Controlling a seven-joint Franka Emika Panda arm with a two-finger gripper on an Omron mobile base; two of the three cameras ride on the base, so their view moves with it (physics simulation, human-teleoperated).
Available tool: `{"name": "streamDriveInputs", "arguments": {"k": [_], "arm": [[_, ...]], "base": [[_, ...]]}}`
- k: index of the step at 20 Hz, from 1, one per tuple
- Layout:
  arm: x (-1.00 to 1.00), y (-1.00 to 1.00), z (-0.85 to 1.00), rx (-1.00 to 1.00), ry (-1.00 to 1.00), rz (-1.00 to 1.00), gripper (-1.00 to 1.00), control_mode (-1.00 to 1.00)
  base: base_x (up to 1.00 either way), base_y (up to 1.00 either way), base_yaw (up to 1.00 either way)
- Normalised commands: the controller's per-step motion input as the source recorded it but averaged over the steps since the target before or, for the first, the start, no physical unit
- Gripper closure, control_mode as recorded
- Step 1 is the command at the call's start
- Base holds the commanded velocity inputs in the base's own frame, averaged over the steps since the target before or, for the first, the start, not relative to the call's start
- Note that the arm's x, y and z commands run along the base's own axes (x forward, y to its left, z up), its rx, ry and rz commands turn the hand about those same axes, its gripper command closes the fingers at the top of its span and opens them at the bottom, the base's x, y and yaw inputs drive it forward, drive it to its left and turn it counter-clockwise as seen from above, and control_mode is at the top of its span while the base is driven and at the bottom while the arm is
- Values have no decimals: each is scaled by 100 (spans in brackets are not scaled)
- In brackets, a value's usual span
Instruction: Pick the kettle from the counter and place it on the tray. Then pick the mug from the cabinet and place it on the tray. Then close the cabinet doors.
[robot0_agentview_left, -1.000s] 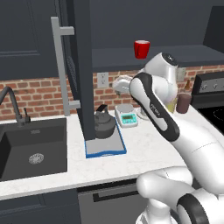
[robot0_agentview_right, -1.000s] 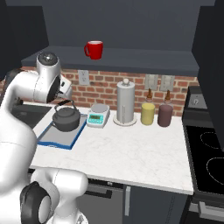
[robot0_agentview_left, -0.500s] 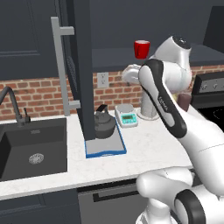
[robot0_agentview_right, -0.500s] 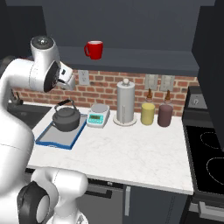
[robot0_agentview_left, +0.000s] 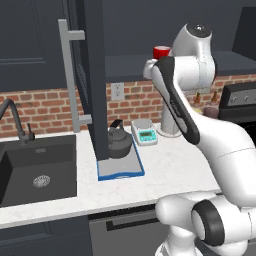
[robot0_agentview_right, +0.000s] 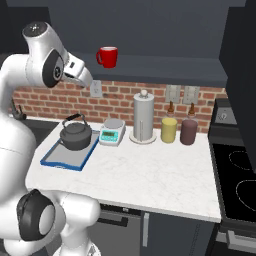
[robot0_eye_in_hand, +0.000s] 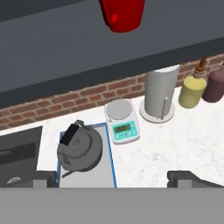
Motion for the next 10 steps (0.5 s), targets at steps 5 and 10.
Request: {"name": "streamDriveInputs", "arguments": {"k": [5, 10], "arm": [[29, -10, 22, -2, -17, -27, -100, -100], [40, -2, 0, -1, -16, -28, -100, -100]], "base": [[0, 0, 0], [0, 0, 0]]}}
